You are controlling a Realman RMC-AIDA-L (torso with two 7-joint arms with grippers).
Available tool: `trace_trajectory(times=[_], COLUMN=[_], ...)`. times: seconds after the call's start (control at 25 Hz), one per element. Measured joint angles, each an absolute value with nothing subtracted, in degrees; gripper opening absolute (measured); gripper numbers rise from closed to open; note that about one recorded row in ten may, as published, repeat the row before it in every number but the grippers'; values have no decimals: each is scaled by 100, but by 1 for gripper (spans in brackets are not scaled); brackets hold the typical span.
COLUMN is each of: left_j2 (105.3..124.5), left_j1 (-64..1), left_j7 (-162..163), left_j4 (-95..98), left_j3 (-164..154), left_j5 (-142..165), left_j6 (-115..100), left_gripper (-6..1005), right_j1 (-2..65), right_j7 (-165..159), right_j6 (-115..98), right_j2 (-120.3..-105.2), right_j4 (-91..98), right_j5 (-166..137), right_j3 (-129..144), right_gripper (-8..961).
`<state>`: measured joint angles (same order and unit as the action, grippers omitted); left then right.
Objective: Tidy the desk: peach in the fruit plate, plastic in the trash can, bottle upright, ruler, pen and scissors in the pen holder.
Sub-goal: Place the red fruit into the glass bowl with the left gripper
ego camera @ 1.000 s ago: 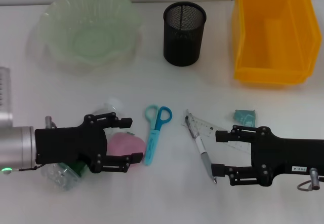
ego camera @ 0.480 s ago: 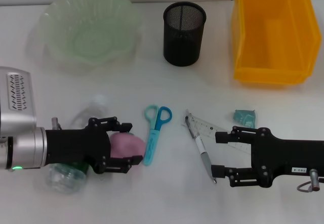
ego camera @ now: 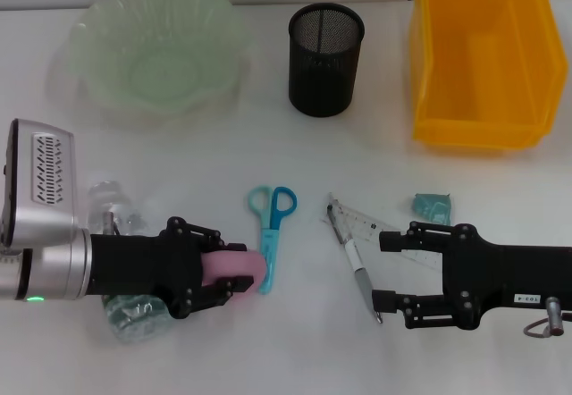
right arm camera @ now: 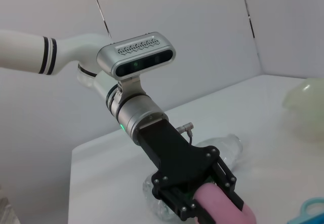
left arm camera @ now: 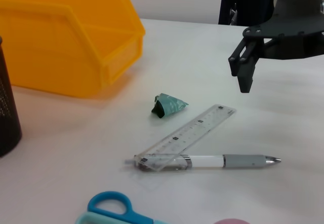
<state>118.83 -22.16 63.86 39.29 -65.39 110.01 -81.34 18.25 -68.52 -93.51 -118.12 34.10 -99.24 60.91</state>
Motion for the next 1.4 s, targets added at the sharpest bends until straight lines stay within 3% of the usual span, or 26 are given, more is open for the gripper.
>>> trace_trajectory(times=[0.16, 0.36, 0.64, 1.4], left_j2=[11888, 11871, 11853, 11871], left_j1=[-2200, -2095, -2075, -3304], left_j7=[6356, 6219, 6046, 5901], left_j4=[4001, 4294, 4407, 3320], left_j3=[-6522, -6479, -6153, -5717], left_j5=[10944, 10420, 9971, 8142], left_j6=[-8243, -8670, -9006, -4983], left_gripper=[423, 312, 268, 127], right_j1=[1833, 1838, 1852, 1894], right_j7=[-6856, -6865, -6868, -6886], right_j6=[-9351, -9351, -9351, -9352], right_j2=[-11812, -11812, -11813, -11813], right_j4=[3410, 3410, 3410, 3410], right_j5=[-9925, -9926, -9922, -9899], right_j3=[6091, 6090, 6090, 6091], right_gripper=[800, 800, 799, 799])
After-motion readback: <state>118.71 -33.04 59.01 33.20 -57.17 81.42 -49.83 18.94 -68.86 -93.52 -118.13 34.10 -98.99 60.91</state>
